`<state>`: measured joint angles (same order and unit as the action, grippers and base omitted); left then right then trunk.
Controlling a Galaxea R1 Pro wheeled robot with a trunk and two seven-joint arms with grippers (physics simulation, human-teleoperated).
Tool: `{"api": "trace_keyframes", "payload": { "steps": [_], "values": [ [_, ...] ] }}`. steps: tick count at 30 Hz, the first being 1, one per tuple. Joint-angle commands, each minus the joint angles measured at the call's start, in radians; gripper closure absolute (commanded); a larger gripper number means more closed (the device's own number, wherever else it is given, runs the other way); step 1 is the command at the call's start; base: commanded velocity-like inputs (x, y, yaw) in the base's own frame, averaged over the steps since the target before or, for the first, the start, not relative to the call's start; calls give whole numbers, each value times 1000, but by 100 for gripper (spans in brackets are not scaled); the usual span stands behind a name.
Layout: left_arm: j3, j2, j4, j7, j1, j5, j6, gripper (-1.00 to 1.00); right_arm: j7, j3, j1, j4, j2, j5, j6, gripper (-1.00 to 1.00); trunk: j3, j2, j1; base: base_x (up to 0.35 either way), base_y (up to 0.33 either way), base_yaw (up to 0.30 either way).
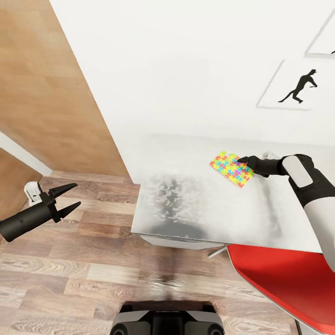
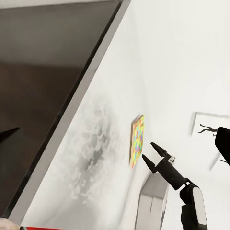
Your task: Put all the toys in the child's room - the three board games (two on the bed and one on the table), the two jigsaw puzzles on the table, and the tennis ball on the table - inside the toy box on the table in the child's room.
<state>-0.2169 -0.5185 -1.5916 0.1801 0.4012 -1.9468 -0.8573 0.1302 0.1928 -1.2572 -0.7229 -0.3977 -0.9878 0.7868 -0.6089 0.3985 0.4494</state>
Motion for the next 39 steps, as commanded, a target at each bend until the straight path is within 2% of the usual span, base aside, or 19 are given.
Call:
{"api": "trace_keyframes", "payload": {
  "steps": [1, 39],
  "values": [
    [-1, 0, -1, 10, 1, -11, -3, -100, 9, 5, -1, -1, -1, -13, 0, -100, -1, 2, 1, 0, 0, 3],
    [-1, 2, -4, 10, 1, -11, -2, -100, 10, 4, -2, -4, -4, -10, -1, -100, -1, 2, 1, 20, -5, 0]
  ]
}}
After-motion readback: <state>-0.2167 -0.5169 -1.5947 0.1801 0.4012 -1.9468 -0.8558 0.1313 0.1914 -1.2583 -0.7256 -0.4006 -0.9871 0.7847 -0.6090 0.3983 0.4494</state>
